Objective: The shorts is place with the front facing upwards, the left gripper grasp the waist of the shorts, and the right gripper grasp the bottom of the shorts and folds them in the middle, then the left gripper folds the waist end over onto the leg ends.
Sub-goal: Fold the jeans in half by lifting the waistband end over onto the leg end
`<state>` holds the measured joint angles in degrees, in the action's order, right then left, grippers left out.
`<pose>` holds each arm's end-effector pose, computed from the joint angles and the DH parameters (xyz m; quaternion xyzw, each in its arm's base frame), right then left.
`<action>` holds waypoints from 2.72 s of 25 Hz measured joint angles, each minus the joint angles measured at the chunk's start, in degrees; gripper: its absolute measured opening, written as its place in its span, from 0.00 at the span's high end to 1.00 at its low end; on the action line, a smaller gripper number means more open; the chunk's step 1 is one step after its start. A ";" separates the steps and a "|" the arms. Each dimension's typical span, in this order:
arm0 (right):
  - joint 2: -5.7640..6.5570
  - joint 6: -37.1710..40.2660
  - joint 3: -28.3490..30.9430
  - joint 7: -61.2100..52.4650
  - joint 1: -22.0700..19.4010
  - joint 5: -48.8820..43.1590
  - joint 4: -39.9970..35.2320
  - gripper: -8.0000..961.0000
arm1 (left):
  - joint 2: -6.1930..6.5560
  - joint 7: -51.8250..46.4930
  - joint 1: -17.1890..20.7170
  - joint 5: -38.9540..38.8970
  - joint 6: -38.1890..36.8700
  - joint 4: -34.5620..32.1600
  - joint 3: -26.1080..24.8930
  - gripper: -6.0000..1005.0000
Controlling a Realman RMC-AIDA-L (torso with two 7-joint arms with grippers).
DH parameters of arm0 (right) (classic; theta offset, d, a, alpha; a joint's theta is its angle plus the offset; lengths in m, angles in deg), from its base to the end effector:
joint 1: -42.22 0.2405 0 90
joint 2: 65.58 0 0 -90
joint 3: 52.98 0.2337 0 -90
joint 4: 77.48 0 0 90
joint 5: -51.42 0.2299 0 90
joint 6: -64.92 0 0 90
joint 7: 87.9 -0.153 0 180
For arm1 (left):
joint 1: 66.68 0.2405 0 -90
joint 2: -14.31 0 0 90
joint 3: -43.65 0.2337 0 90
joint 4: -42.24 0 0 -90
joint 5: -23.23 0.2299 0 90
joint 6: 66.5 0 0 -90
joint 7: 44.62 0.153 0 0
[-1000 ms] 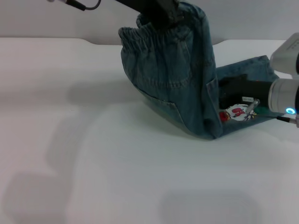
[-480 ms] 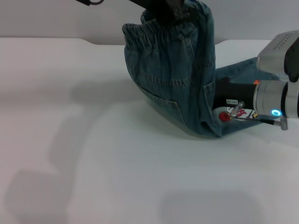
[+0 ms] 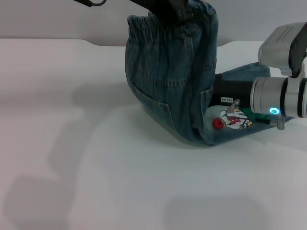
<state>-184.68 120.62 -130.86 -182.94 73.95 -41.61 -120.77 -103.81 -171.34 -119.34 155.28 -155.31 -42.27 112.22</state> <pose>0.1926 0.3938 -0.0562 -0.9290 0.2527 0.1872 0.1952 0.0130 0.3925 0.0501 -0.9845 -0.0077 -0.0156 0.1745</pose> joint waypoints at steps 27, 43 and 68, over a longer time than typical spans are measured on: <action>0.35 2.64 -0.39 -2.17 1.45 -0.15 1.83 0.52 | 0.00 0.25 1.12 0.18 0.08 -0.75 1.40 0.93; 0.50 -6.28 3.08 0.19 -2.04 -1.79 1.60 0.52 | -0.03 0.32 3.00 -0.34 2.01 -0.74 4.22 0.93; 0.51 0.33 6.31 0.63 -10.74 -6.21 -9.82 0.52 | 0.14 0.34 5.04 -1.96 5.13 -0.25 5.92 0.93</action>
<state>-184.17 120.95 -124.55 -182.31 63.21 -47.81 -130.58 -103.67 -171.00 -114.30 153.32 -150.18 -42.52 118.14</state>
